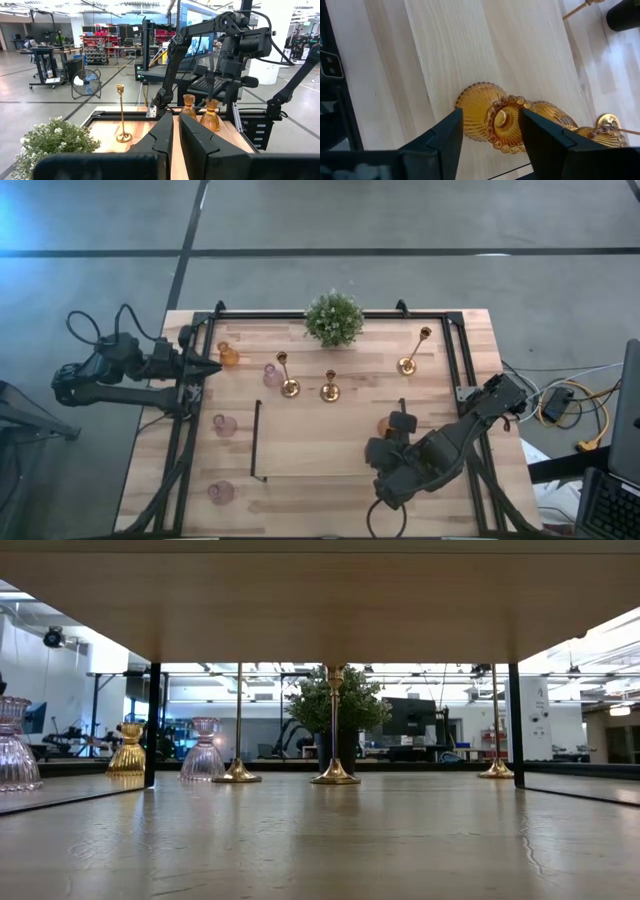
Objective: Pick & Place candle stick holders
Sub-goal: Put the top violet candle holder on the shelf
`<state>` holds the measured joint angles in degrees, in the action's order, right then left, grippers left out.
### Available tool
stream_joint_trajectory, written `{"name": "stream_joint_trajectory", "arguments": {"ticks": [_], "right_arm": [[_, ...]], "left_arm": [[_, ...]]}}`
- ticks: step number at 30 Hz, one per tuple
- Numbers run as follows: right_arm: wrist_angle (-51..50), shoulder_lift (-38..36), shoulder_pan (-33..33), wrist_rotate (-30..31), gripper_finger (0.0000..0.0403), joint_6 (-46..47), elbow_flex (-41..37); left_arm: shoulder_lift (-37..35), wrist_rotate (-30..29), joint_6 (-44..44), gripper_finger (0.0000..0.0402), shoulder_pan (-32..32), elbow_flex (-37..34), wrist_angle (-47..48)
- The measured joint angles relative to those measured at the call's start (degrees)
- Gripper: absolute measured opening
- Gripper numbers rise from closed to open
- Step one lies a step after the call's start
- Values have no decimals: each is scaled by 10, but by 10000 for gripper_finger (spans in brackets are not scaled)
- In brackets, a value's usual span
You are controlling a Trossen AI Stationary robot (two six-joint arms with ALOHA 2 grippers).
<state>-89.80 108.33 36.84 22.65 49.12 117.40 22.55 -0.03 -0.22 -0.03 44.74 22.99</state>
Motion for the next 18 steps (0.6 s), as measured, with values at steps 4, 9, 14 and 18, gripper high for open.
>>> {"name": "stream_joint_trajectory", "arguments": {"ticks": [4, 9, 14, 18], "right_arm": [[-2, 0, 0, 0, 194, 0, 15], [-2, 0, 0, 0, 196, 0, 53], [-2, 0, 0, 30, 193, -17, 96], [-2, 0, 0, 86, 184, -52, 118]], "left_arm": [[0, 0, 0, 37, 0, 0, 0], [0, 0, 0, 37, 0, 0, 0], [0, 0, 0, 37, 0, 0, 0], [0, 0, 0, 37, 0, 0, 0]]}}
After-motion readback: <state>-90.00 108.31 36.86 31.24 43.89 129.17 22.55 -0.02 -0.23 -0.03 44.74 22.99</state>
